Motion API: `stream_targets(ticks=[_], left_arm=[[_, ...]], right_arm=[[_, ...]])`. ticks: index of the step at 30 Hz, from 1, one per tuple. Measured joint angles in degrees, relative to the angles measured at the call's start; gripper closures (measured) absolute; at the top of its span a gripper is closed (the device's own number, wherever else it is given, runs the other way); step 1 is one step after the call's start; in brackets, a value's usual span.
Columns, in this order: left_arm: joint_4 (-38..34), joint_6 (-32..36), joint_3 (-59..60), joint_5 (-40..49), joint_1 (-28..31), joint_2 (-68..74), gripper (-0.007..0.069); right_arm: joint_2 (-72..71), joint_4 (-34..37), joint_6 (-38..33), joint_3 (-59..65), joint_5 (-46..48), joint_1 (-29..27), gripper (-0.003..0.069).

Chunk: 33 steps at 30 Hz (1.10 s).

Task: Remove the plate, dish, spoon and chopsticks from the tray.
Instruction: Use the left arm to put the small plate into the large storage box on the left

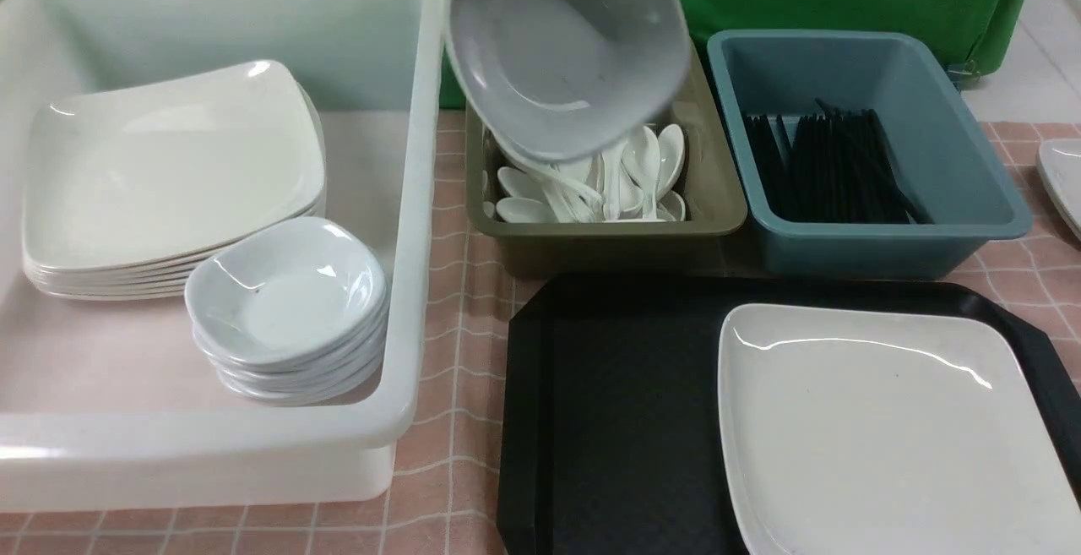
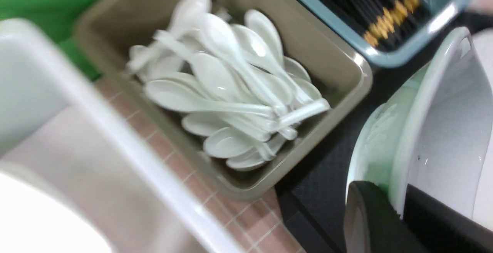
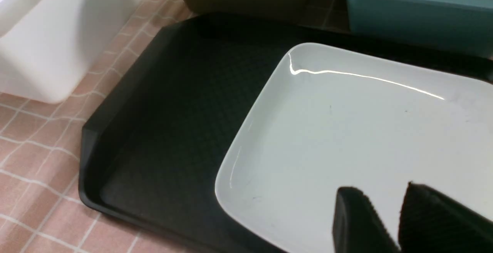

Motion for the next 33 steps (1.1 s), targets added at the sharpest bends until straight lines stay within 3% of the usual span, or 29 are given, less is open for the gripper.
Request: stream_targets(ticks=[3,7,12,20,25,33], left_arm=[[-6.0,-1.2,8.9,-0.1,11.4,-8.2,0.0613],[-11.4,-2.1,21.8,0.0,21.7,-12.4,0.0613],[-19.1,-2.3,39.4,-8.2,30.8,-12.2,0.0613],[-23.4,-7.1,54.9,-27.2,34.9,-12.2,0.0614],[-27.9,-8.3,59.7,-29.0,34.9,-12.1,0.0614],[-27.9,-8.4,60.9,-29.4,34.9,-10.4,0.0582]], right_arm=[[0.0,0.0,0.1,0.0,-0.3,0.0,0.042],[0.0,0.0,0.1,0.0,-0.7,0.0,0.042],[0.0,0.0,0.1,0.0,-0.9,0.0,0.042],[0.0,0.0,0.1,0.0,-0.9,0.0,0.0419],[0.0,0.0,0.1,0.0,-0.9,0.0,0.0419],[0.0,0.0,0.1,0.0,-0.9,0.0,0.0419]])
